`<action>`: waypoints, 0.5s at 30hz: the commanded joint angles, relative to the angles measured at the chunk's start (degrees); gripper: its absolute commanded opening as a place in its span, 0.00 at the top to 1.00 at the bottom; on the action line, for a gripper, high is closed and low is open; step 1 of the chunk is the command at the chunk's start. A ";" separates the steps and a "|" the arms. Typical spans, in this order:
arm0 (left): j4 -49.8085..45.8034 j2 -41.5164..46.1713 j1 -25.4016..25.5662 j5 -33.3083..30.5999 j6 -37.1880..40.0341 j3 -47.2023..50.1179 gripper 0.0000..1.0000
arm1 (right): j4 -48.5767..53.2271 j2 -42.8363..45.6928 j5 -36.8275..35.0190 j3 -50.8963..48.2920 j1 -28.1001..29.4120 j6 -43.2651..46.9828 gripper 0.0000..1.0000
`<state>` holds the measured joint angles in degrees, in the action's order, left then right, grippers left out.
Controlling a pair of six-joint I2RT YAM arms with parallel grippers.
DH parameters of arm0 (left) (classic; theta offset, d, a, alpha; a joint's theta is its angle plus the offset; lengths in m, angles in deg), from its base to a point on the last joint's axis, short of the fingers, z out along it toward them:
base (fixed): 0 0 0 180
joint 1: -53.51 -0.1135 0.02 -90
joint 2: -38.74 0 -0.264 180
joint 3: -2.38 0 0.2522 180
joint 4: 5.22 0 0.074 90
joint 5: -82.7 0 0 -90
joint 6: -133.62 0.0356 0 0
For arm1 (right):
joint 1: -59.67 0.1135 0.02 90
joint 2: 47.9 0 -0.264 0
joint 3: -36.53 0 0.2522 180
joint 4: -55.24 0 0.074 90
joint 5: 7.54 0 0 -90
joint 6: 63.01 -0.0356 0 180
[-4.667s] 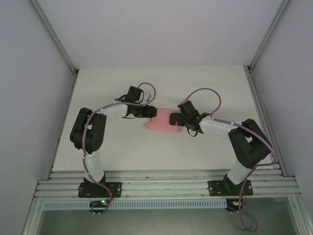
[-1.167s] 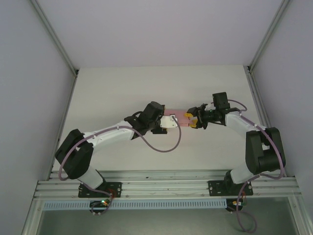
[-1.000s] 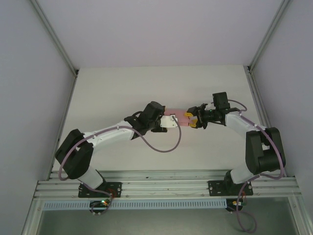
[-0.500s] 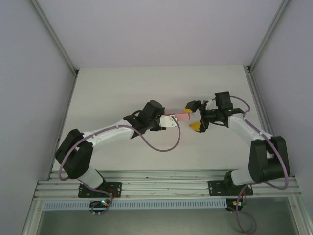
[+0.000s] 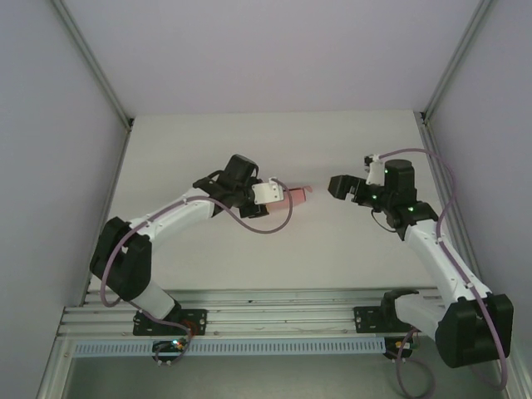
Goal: Assemble paper box
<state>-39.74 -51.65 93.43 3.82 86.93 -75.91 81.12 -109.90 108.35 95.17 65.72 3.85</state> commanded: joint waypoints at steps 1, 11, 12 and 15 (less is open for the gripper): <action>0.68 -2.00 -1.28 5.06 -4.71 1.05 0.47 | 1.61 -2.62 -3.56 4.41 3.36 11.85 0.01; 0.45 -6.45 -2.36 5.61 -6.21 0.00 0.54 | 12.94 -21.93 -8.54 19.12 10.21 24.31 0.31; 0.45 -6.76 -2.58 5.69 -6.24 -0.07 0.54 | 13.57 -23.45 -8.73 20.36 10.43 24.79 0.32; 0.35 -7.16 -2.80 6.02 -6.30 -0.22 0.57 | 14.61 -26.64 -7.04 22.53 10.66 28.89 0.39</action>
<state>-37.86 -57.00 91.18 8.08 81.75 -75.87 91.77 -134.77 101.88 115.35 76.03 26.89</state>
